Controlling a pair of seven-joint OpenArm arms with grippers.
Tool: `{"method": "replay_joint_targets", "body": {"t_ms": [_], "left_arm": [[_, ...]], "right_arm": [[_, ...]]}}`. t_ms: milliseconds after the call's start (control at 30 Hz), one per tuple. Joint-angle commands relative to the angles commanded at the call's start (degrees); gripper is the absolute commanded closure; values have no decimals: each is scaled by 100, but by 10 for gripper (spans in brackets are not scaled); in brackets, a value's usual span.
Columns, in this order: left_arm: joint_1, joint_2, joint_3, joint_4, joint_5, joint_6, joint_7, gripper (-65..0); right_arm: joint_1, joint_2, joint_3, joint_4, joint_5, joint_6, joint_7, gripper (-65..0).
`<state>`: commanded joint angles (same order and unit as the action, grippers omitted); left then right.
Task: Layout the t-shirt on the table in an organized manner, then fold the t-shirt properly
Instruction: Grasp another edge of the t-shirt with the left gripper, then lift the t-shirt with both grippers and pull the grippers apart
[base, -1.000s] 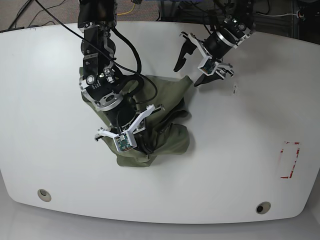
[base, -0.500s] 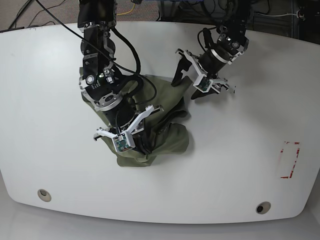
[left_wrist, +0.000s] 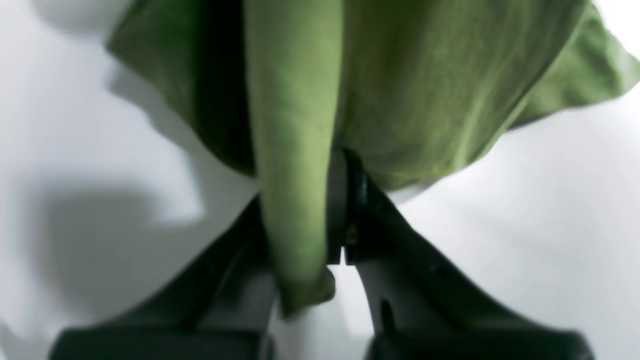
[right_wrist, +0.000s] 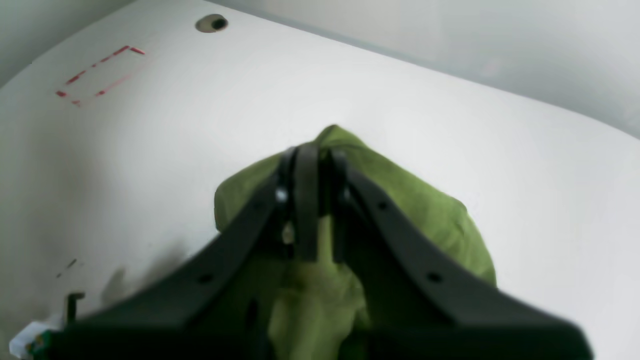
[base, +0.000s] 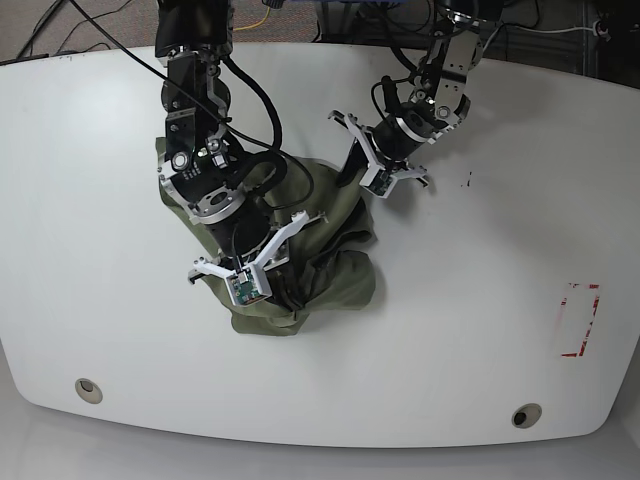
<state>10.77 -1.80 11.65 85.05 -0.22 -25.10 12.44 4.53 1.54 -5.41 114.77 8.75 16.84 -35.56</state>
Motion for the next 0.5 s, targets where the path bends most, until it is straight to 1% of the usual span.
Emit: {"method": "replay_joint_targets", "body": {"t_ms": [133, 233, 333, 367, 500], "left_arm": [[79, -229, -211, 237, 0, 0, 18, 0], [158, -422, -492, 484, 0, 0, 18, 0], [176, -580, -747, 651, -9, -9, 26, 0], [176, -642, -818, 721, -18, -18, 35, 0], [229, -809, -1160, 1134, -26, -18, 396, 0]], "right_arm": [[97, 0, 299, 0, 9, 0, 0, 0], [176, 0, 484, 0, 9, 0, 0, 0], [299, 18, 527, 0, -9, 0, 0, 0], [316, 70, 527, 0, -18, 0, 0, 0], [360, 255, 554, 0, -9, 0, 0, 0]]}}
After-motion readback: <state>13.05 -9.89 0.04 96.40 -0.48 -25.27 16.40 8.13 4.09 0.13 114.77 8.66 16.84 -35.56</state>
